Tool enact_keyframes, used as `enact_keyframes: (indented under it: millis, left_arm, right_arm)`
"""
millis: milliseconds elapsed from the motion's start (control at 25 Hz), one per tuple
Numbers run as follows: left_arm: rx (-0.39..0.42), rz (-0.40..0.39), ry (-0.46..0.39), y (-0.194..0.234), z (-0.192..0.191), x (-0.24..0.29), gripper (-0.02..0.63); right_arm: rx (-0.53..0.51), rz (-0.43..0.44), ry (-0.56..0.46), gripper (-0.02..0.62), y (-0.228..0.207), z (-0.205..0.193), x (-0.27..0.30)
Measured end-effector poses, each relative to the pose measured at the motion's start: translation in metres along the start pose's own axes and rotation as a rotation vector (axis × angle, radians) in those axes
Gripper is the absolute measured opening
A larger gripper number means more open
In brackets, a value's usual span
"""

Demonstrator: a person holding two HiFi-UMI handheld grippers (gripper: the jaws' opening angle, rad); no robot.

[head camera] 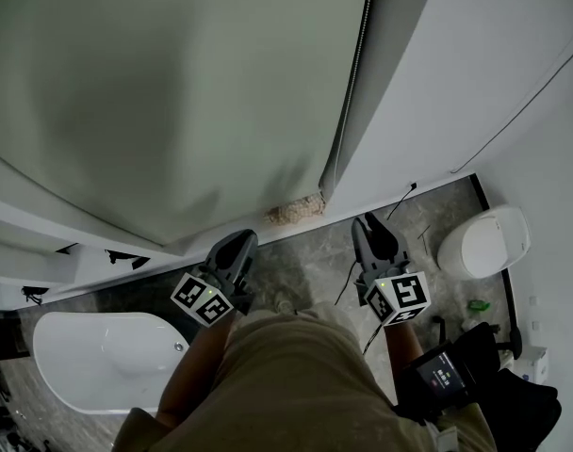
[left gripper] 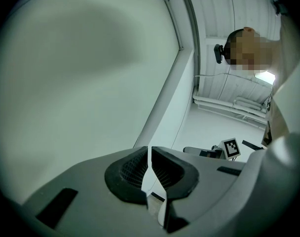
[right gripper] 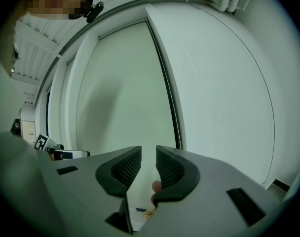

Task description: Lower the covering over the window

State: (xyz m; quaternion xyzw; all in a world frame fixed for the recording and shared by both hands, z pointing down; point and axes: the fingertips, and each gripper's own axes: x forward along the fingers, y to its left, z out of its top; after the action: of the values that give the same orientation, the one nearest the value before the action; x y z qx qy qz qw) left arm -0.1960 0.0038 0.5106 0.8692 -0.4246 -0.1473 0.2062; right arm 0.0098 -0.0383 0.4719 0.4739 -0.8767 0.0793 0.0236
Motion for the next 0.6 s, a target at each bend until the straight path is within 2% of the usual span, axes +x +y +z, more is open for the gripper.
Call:
enact_keyframes:
  millis: [320,600]
  left_arm:
    - [-0.013,-0.042,0.036,0.004,-0.013,0.026,0.020]
    - [-0.015,-0.023,0.051,0.006,-0.021,0.060,0.020]
  right_arm:
    - [0.012,-0.059,0.006,0.097,-0.024,-0.007,-0.004]
    - [0.022,-0.023,0.016,0.097,-0.047,-0.007,0.009]
